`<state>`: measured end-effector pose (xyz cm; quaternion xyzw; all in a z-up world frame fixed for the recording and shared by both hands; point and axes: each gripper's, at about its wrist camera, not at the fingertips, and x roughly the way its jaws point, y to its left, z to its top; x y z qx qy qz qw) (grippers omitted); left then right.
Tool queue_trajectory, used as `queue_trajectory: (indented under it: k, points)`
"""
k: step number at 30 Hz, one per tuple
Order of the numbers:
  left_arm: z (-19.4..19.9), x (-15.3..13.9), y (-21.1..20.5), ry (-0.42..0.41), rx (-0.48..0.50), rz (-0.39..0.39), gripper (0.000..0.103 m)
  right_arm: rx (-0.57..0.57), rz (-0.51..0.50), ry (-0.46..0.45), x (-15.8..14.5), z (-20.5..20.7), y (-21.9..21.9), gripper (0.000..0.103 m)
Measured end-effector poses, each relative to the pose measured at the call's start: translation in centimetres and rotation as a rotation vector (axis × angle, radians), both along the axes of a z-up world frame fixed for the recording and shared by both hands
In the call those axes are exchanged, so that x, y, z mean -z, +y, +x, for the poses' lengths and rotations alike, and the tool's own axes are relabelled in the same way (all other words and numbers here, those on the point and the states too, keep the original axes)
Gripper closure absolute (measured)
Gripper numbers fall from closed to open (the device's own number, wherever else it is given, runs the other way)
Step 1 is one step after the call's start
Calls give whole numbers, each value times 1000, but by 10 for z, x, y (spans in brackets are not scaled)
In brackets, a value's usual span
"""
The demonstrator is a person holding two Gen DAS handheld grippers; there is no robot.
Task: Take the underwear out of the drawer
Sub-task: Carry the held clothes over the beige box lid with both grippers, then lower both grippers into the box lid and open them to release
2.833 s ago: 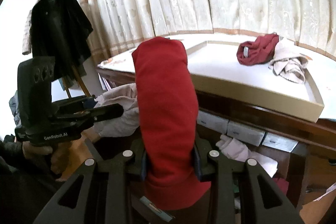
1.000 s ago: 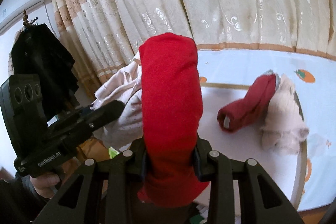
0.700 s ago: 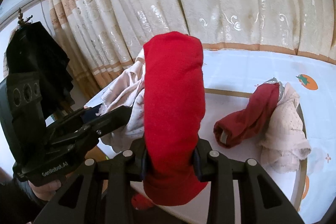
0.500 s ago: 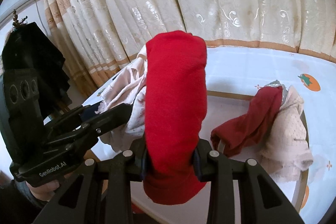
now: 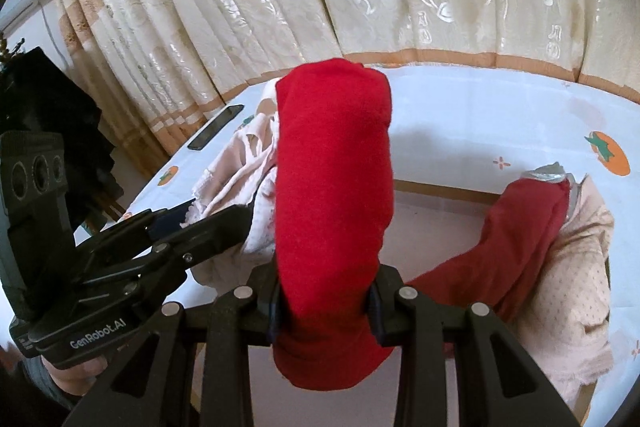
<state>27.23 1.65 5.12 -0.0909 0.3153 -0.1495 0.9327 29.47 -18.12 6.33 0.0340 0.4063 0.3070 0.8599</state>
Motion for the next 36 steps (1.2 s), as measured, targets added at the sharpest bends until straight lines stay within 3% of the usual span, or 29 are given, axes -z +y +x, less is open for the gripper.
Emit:
queue_trajectory:
  k: [21,26,36]
  points:
    - [42,20,-4,111,-7,56,64,18,-64,104,32,40,14,67]
    - [50,28,1,156,-19,14,64,25,-71,111,36,45,15,67]
    - [52,33,-2,160,-15,33,60,45,-66,136,41,50,14,65]
